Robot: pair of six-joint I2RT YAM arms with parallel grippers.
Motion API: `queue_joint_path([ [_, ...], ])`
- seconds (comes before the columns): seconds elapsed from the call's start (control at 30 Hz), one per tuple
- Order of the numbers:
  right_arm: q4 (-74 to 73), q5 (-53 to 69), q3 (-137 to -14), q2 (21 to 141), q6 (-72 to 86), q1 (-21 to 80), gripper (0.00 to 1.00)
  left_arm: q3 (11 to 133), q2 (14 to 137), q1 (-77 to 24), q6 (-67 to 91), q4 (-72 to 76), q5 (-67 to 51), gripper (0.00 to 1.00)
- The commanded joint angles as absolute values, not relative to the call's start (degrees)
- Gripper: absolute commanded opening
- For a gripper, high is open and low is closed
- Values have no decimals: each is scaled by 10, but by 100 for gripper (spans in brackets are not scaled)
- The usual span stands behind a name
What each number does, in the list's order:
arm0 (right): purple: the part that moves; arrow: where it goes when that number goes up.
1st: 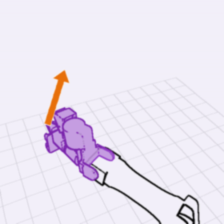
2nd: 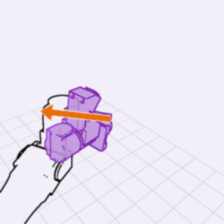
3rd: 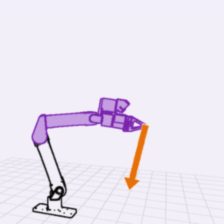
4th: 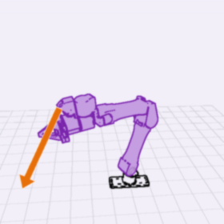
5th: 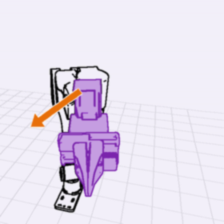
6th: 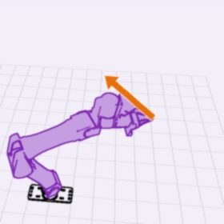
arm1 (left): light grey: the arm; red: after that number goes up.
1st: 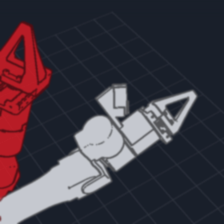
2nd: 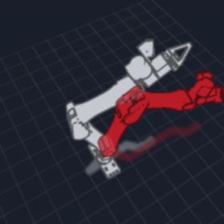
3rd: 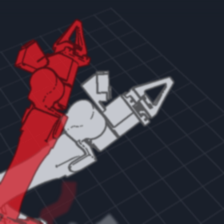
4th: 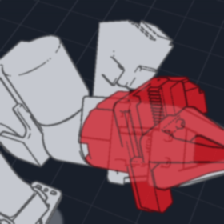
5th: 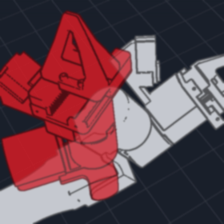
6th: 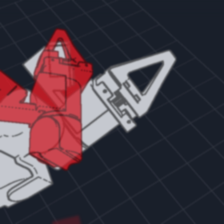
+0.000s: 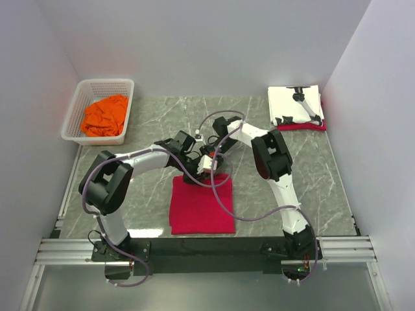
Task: Fold and stack the t-shirts
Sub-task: Fold the tshirt
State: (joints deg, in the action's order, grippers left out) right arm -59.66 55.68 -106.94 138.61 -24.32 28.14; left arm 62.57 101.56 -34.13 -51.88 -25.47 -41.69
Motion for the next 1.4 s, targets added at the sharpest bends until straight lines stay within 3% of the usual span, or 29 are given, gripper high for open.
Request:
queue_joint_path([
  [0.0,-602,561,-1086,1419,-236,287,31,657,1025,-352,-537,-271,-425,36],
  [0.17,-612,570,-1078,1428,-241,294,23,657,1012,-355,-529,-276,-420,7],
  [0.23,-618,574,-1078,1432,-245,296,19,649,987,-355,-529,-272,-419,1],
  [0.6,-644,597,-1092,1455,-258,300,14,625,890,-355,-526,-237,-406,1],
  [1.37,-664,601,-1101,1464,-269,299,13,598,935,-341,-527,-104,-356,1],
])
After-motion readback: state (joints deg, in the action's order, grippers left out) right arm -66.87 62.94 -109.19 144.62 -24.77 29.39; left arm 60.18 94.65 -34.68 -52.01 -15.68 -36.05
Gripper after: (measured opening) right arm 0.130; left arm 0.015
